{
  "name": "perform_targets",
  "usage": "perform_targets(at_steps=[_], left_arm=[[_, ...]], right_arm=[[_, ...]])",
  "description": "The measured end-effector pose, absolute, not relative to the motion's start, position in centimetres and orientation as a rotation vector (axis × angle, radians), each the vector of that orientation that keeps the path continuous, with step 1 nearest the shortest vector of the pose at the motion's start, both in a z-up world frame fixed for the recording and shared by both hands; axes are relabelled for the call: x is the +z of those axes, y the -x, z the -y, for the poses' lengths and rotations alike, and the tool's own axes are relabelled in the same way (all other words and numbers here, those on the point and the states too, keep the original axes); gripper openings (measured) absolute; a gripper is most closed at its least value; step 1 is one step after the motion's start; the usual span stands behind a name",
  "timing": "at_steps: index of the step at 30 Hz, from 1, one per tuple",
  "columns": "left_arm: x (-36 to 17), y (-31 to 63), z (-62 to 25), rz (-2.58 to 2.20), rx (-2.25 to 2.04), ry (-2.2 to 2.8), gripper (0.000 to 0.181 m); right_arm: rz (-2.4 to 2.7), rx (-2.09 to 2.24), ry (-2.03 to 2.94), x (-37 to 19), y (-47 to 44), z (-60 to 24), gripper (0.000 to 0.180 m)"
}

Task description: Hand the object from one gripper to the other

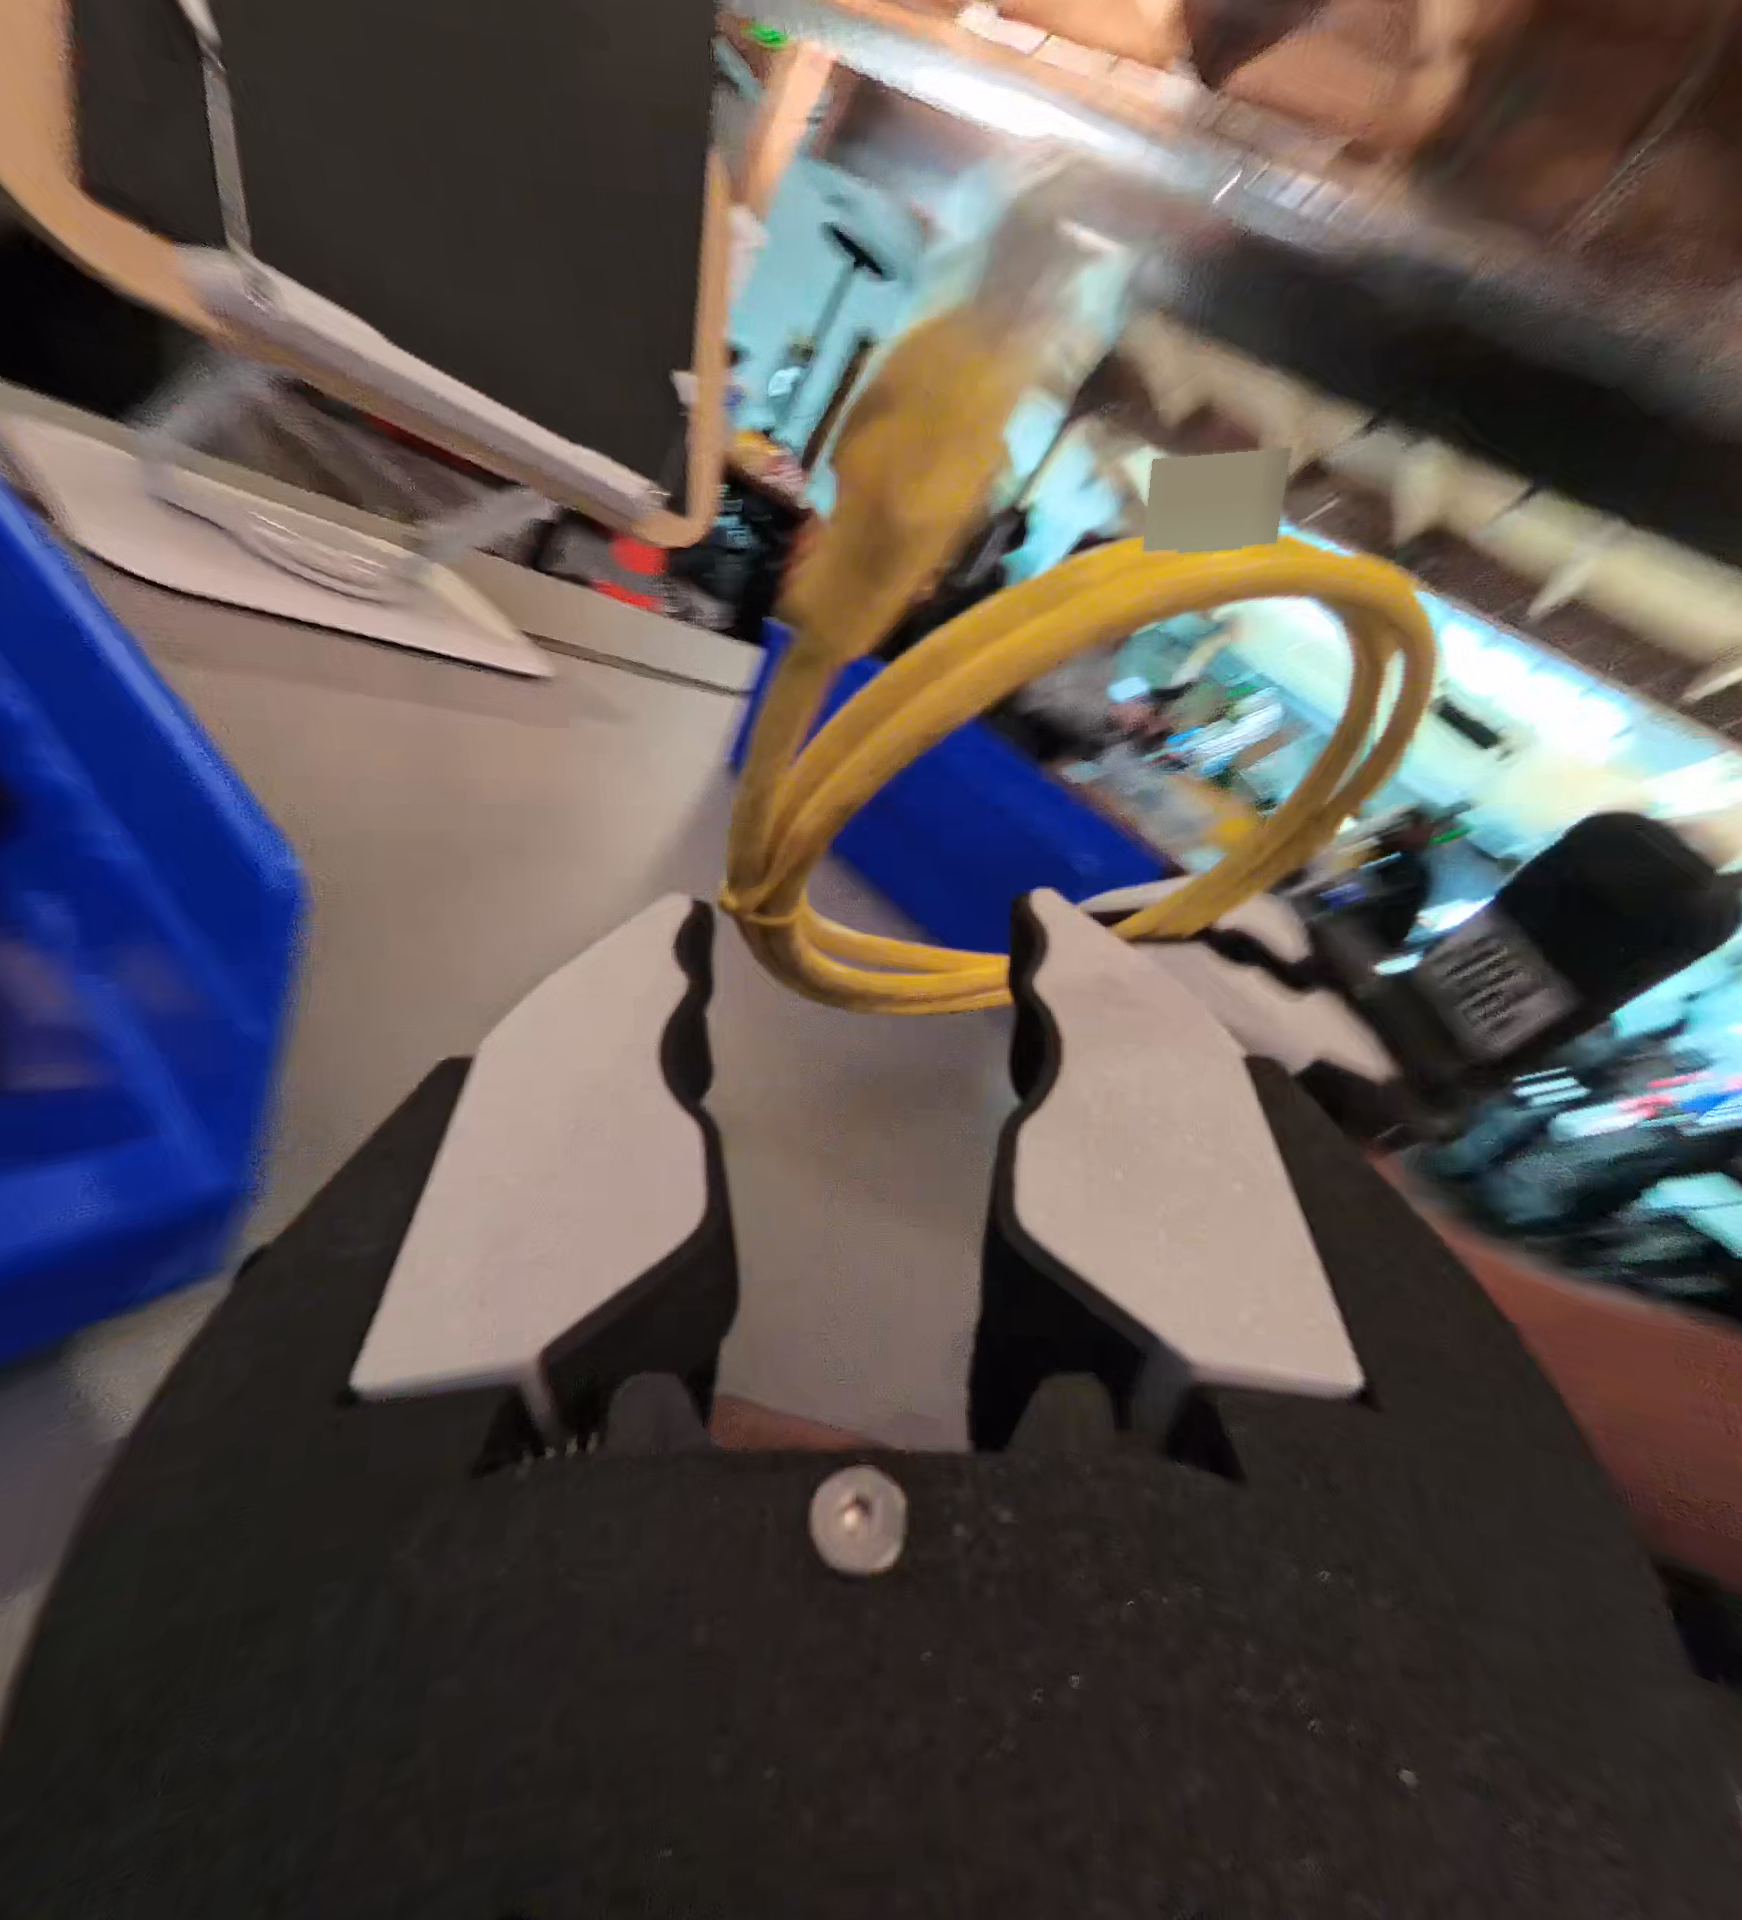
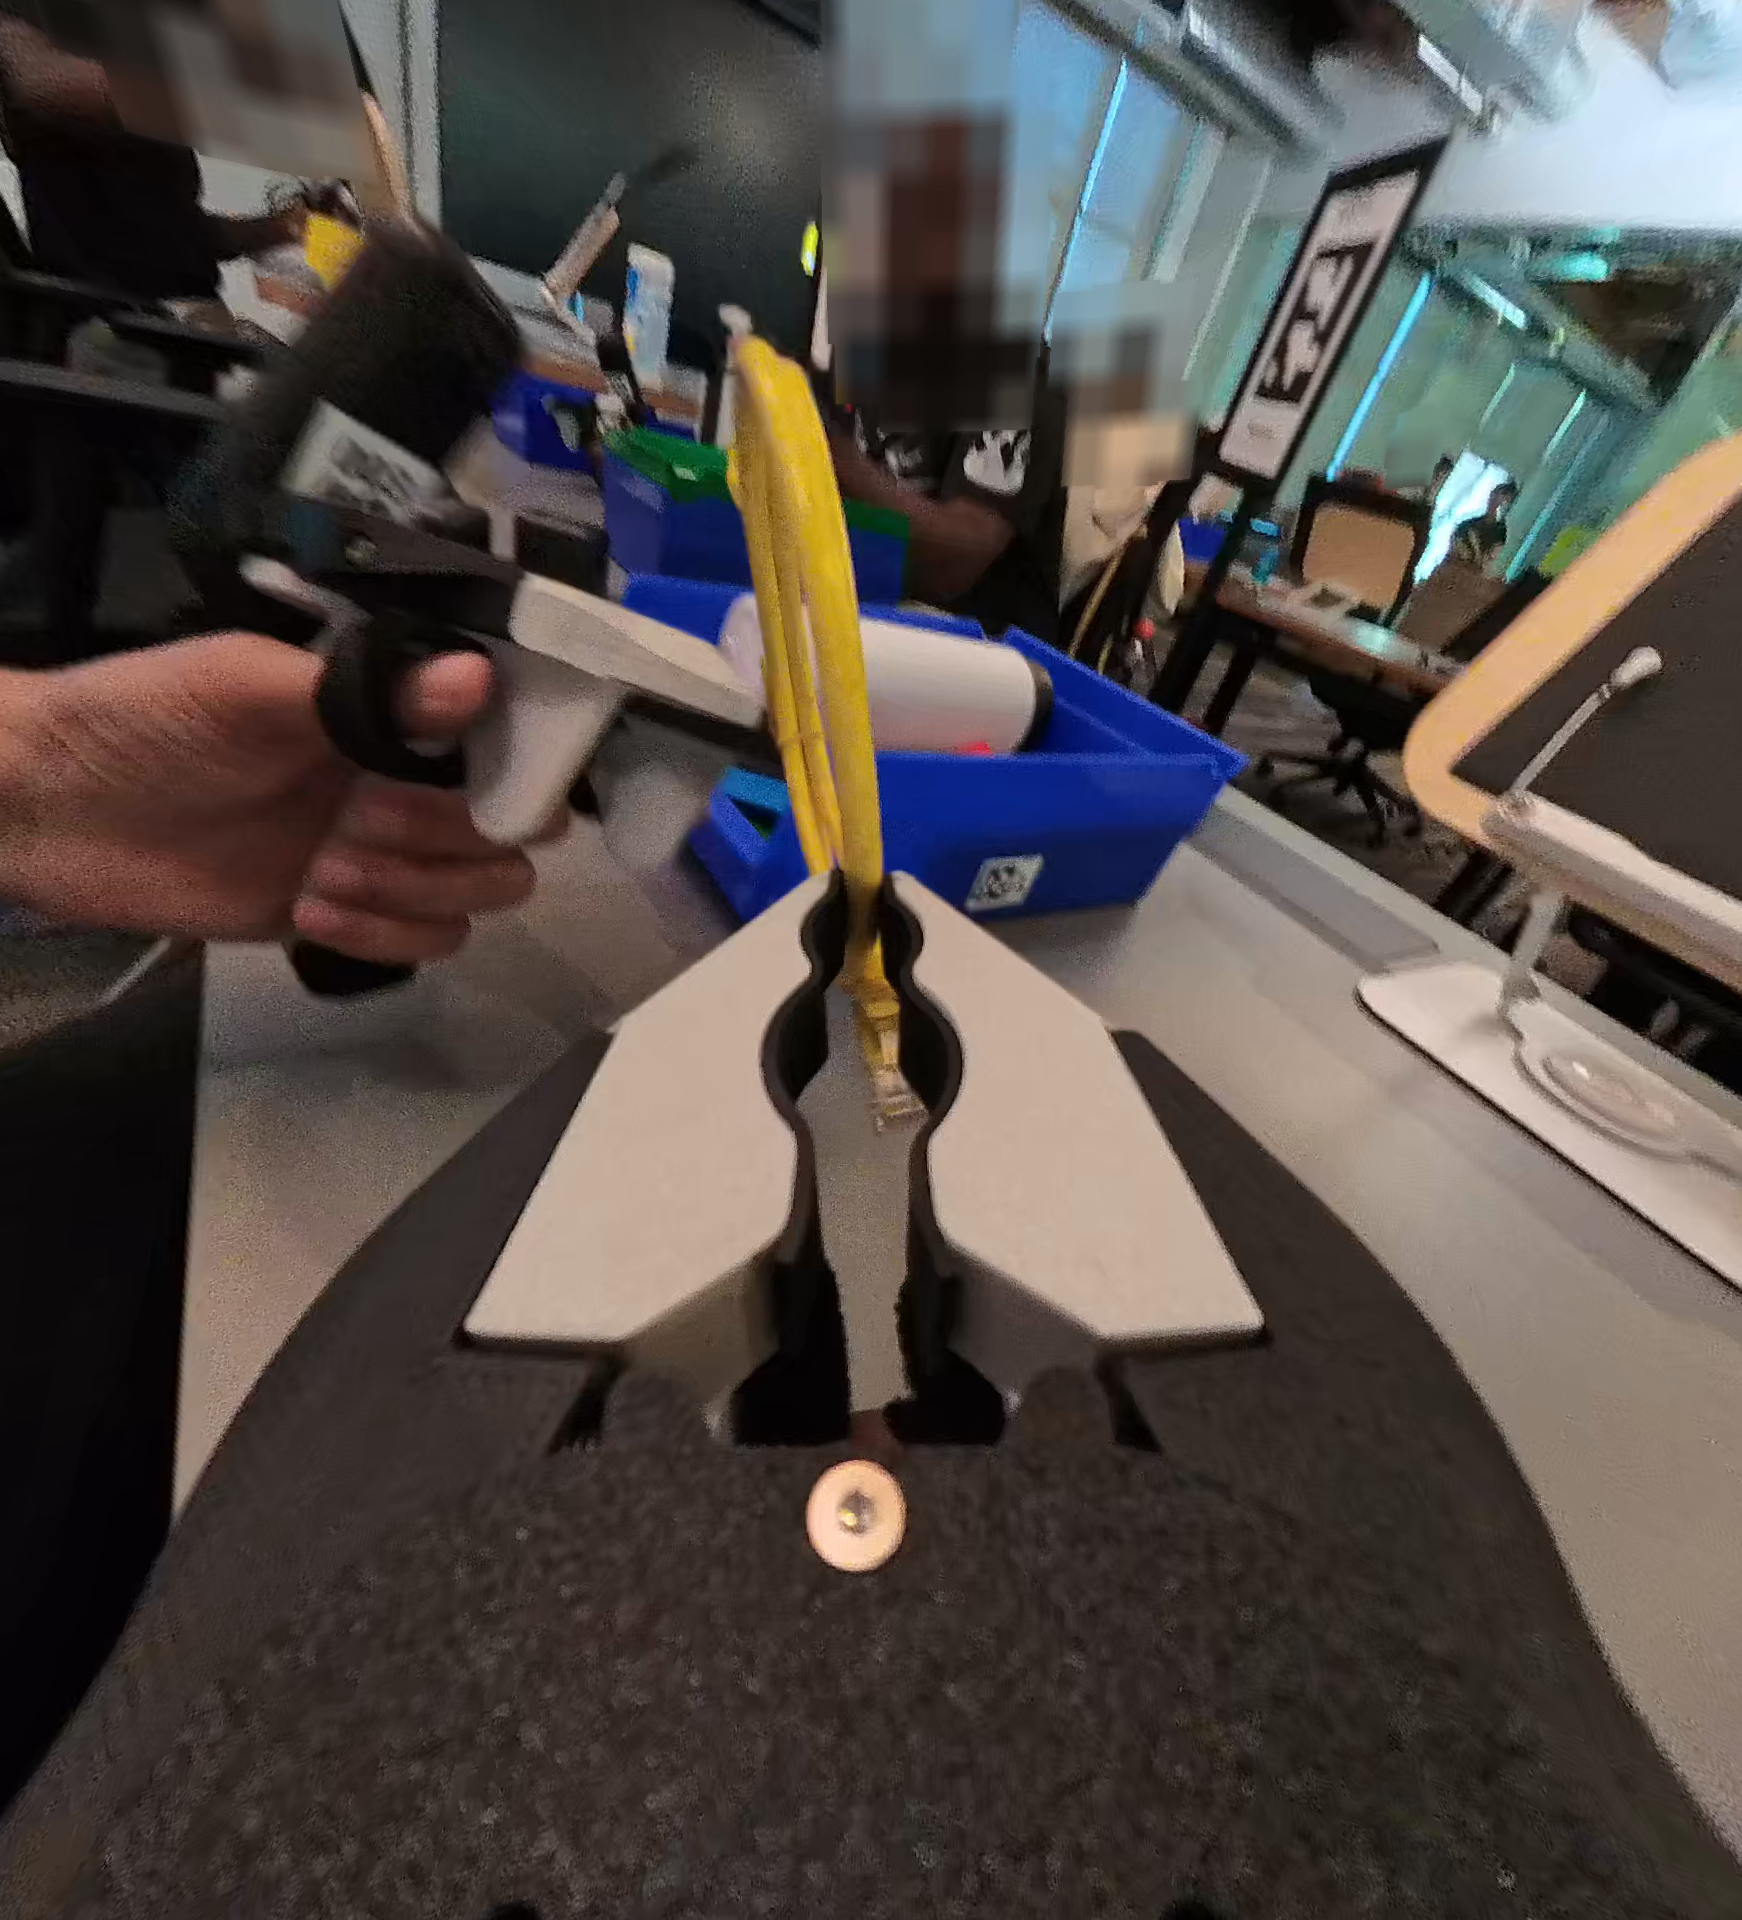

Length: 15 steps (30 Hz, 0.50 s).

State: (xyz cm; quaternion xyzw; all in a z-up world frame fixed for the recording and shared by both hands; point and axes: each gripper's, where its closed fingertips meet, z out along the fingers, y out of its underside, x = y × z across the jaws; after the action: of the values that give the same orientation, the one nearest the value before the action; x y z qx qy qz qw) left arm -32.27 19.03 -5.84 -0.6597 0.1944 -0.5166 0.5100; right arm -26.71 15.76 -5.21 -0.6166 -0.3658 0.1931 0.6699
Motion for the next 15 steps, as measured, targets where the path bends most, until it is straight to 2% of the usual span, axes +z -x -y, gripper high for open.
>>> perform_targets(at_steps=[2,6,11,15], left_arm=[[-6.3,33.6,-20.1,-0.559,-0.907,1.6,0.061],[-6.4,35.3,-21.2,-0.7,-0.316,1.522,0.061],[-4.2,34.5,-19.6,-0.741,-0.152,1.381,0.056],[-3.8,33.8,-18.3,-0.815,-0.017,1.261,0.036]], right_arm=[[0.828,0.407,1.431,-5.8,25.2,-16.3,0.005],[0.867,0.391,1.456,-6.3,24.2,-16.2,0.005],[0.929,0.357,1.502,-7.7,25.0,-16.2,0.005],[1.009,0.32,1.498,-8.6,26.5,-15.5,0.005]])
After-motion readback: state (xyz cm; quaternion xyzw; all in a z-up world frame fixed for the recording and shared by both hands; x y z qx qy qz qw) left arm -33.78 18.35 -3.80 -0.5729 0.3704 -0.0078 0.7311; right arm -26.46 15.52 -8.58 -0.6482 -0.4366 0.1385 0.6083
